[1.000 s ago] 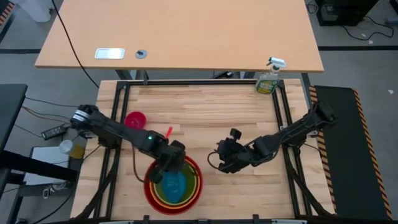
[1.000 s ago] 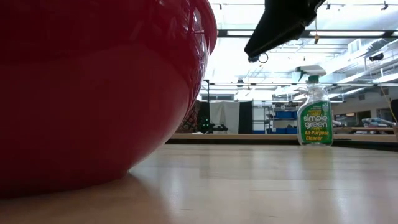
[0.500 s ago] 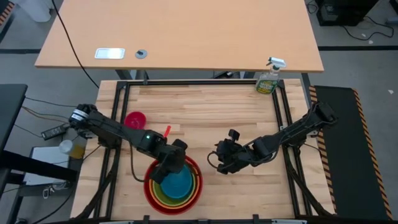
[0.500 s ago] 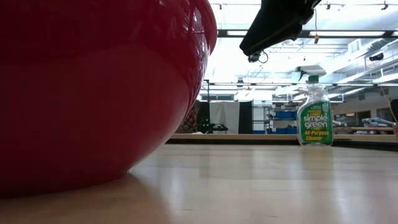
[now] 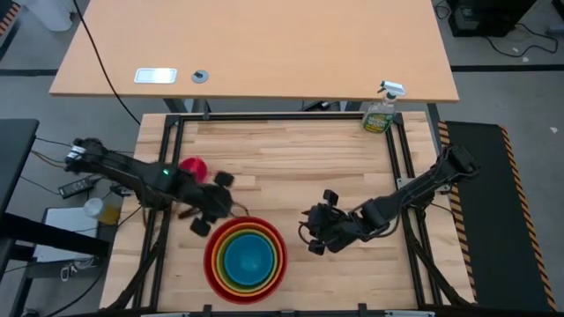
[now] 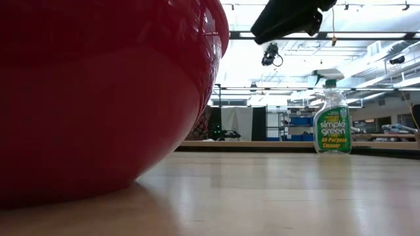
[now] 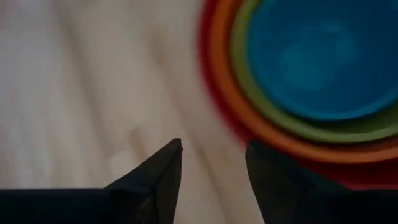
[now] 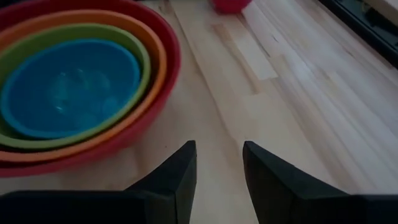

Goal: Nest bowls inside each other
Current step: Stack the pink bowl on top of the blue bowl

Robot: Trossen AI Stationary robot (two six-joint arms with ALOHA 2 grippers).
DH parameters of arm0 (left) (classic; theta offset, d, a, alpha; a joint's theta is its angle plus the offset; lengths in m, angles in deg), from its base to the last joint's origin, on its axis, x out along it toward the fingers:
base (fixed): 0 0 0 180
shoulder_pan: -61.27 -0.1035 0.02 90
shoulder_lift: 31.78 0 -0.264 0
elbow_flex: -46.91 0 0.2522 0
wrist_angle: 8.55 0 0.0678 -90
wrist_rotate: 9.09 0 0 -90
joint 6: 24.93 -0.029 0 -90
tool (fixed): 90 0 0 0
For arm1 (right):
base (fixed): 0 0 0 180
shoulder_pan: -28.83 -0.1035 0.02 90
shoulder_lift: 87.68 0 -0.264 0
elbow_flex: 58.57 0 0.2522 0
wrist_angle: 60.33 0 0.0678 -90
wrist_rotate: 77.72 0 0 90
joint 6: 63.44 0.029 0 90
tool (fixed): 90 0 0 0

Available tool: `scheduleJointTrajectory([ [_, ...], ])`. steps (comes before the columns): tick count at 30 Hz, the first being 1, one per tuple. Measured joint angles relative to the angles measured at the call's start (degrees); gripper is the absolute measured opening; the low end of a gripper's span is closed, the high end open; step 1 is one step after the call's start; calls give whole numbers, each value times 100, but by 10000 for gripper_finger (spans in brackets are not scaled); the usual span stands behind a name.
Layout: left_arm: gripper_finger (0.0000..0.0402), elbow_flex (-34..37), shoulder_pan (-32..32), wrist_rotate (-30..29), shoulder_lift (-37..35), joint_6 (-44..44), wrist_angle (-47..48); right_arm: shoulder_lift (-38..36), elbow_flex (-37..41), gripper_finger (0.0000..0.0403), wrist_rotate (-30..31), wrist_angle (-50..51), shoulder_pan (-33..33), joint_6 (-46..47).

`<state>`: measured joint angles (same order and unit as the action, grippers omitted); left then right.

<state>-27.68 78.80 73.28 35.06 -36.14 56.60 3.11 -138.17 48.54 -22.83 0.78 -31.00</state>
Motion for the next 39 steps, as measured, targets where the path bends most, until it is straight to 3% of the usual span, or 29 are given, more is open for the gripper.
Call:
scheduleJointTrajectory([
  [7, 161, 668, -1082, -173, -895, 877, 742, 106, -7, 139, 23, -241, -1, -63],
  [12, 158, 781, -1978, -411, -664, 1380, 1399, 294, -4, 139, -48, -507, 107, -205],
  [17, 161, 1088, -2882, -482, -325, 1334, 1507, 296, -8, 139, -114, -628, 118, -303],
  [23, 206, 1476, -3767, -86, -170, 1022, 1310, 296, -26, 139, -126, -655, 102, -413],
  [30, 264, 1803, -4016, 129, -132, 864, 1033, 299, -26, 139, -135, -650, 102, -409],
  [39, 269, 1774, -4008, -217, 304, 1029, 1039, 299, -28, 139, -137, -798, 102, -401],
])
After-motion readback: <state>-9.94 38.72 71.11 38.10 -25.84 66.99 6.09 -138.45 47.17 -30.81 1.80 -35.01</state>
